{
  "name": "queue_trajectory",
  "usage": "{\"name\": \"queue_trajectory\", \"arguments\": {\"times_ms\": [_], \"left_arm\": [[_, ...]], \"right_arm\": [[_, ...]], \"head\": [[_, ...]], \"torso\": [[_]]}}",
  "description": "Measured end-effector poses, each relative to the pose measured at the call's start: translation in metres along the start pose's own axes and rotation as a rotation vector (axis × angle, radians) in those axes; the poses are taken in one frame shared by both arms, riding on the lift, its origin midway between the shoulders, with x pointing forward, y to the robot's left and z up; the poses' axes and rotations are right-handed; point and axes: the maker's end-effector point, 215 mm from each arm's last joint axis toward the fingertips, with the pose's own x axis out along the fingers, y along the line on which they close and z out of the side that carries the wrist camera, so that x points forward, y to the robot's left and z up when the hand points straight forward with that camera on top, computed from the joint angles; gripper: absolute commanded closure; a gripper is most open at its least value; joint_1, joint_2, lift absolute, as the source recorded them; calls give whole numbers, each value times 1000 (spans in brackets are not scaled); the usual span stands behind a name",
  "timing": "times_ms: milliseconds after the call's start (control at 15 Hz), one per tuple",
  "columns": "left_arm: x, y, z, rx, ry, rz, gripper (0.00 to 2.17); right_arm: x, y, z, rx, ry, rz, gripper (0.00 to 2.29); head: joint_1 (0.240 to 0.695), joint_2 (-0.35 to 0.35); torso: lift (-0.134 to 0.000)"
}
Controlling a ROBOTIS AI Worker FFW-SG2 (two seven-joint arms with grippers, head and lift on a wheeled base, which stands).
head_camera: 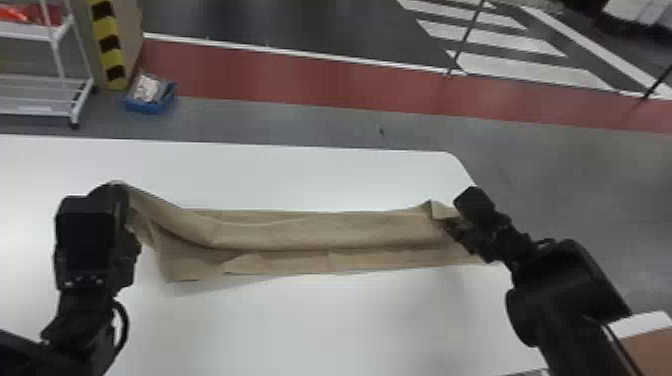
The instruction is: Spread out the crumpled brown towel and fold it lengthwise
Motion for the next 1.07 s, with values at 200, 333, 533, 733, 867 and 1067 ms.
{"name": "queue_trajectory", "arguments": {"times_ms": [200, 333, 533, 733, 867, 1067], "left_arm": [[0, 0, -1, 0, 2, 0, 1382], [0, -1, 0, -1, 2, 0, 1382], [0, -2, 0, -2, 1, -1, 1382], [0, -2, 0, -1, 1, -3, 1382], [-1, -2, -1, 0, 2, -4, 1409], [-1, -2, 0, -1, 3, 1, 1804]], "right_arm": [[3, 2, 3, 15, -11, 4, 694], [2, 4, 9, 21, -25, 4, 691], [1, 6, 18, 13, -39, 1, 701], [3, 8, 18, 14, -23, 10, 1359], [3, 7, 17, 16, -17, 8, 1615], [-2, -2, 17, 40, -41, -11, 1656]], "head": [[695, -292], [695, -288], [695, -279], [695, -278], [695, -279], [695, -283]], "torso": [[-123], [-123], [-123], [-123], [-123], [-123]]}}
